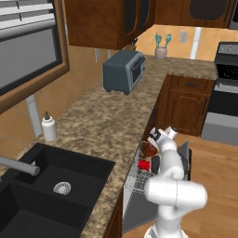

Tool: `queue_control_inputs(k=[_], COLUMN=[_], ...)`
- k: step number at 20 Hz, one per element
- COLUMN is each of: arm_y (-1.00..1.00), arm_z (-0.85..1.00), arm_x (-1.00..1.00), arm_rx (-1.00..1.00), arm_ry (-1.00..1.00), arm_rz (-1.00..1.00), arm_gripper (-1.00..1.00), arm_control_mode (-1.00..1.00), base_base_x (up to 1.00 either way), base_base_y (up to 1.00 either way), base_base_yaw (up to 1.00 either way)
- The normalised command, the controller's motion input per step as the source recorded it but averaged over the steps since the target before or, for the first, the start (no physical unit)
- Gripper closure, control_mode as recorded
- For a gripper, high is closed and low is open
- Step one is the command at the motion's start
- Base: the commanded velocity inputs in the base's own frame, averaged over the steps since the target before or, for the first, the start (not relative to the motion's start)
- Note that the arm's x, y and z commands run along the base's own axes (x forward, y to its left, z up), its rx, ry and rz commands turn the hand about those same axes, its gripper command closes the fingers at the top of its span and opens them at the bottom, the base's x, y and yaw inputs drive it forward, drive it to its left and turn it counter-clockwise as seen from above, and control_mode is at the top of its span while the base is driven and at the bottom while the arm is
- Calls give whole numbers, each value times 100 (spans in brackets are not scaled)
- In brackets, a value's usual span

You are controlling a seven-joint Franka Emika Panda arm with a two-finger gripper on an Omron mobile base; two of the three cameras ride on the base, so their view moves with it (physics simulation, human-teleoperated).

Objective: Pick up the cup and bowl from the counter, place them in the dishwasher, and close the dishwasher door.

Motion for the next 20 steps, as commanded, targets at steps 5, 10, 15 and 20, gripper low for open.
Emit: queue_control_inputs(k=[5,10,15,20], arm_y=[-6,36,100,100], arm_z=[2,-19,-100,-46], arm_x=[-85,-100,-70,-46], arm_rx=[1,0,11,12], arm_ry=[-22,-36,-48,-49], arm_rz=[-3,-8,-19,-25], arm_gripper=[-100,-100,-100,-100], arm_control_mode=[-100,-100,-100,-100], base_base_x=[0,0,0,0], base_base_y=[0,0,0,0], base_base_yaw=[0,0,0,0])
